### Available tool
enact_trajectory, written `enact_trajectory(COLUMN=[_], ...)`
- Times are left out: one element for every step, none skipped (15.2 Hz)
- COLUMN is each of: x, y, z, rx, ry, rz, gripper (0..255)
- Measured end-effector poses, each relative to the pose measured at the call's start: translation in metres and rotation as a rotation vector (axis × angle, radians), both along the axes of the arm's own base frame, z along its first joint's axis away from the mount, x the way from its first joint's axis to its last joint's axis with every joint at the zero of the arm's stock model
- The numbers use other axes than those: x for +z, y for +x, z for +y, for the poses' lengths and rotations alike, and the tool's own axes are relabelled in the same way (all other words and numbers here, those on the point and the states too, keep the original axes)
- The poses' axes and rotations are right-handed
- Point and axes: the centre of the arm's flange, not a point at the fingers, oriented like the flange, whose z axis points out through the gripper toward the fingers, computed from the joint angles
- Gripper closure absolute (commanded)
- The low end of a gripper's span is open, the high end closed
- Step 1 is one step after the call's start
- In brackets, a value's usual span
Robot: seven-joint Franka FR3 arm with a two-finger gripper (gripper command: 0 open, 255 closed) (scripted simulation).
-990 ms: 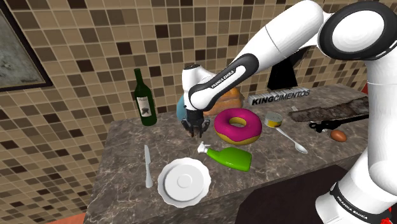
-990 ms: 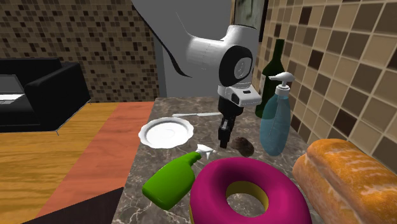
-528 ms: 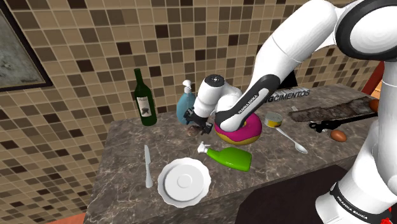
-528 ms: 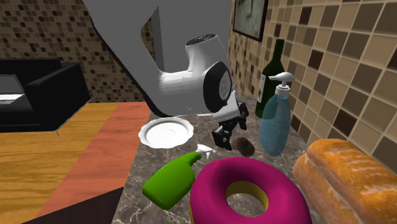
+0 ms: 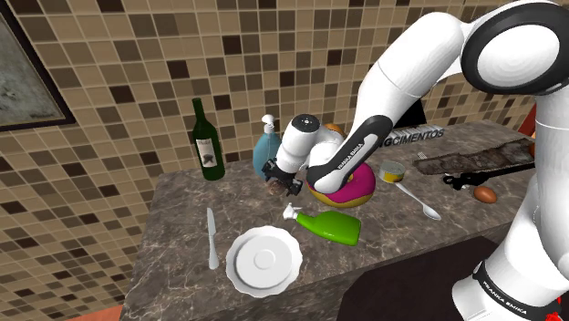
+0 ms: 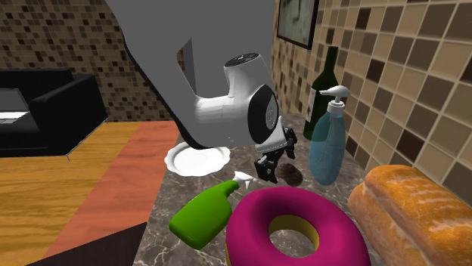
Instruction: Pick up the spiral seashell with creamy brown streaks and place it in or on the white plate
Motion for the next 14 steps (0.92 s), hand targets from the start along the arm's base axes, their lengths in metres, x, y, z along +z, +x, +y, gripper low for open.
enact_trajectory(x=[-0.0001, -0.0002, -0.0002, -0.0002, 0.0005, 0.0016, 0.0021, 0.0024, 0.0026, 0.0023, 0.0024, 0.0025, 0.0027, 0.0025], y=[0.0000, 0.0000, 0.0000, 0.0000, 0.0004, 0.0012, 0.0018, 0.0018, 0.0018, 0.0019, 0.0016, 0.0014, 0.0012, 0.0013], z=[0.0000, 0.0000, 0.0000, 0.0000, -0.0001, -0.0010, -0.0019, -0.0019, -0.0019, -0.0021, -0.0019, -0.0019, -0.0020, -0.0018], rx=[0.000, 0.000, 0.000, 0.000, 0.000, -0.002, -0.003, -0.003, -0.003, -0.003, -0.003, -0.003, -0.002, -0.003], ry=[0.000, 0.000, 0.000, 0.000, 0.001, 0.001, 0.001, 0.001, 0.001, 0.001, 0.002, 0.002, 0.002, 0.002], rz=[0.000, 0.000, 0.000, 0.000, -0.002, -0.004, -0.005, -0.005, -0.005, -0.005, -0.006, -0.006, -0.006, -0.006], gripper=[0, 0, 0, 255, 255, 255, 255, 255, 255, 255, 255, 255, 255, 255])
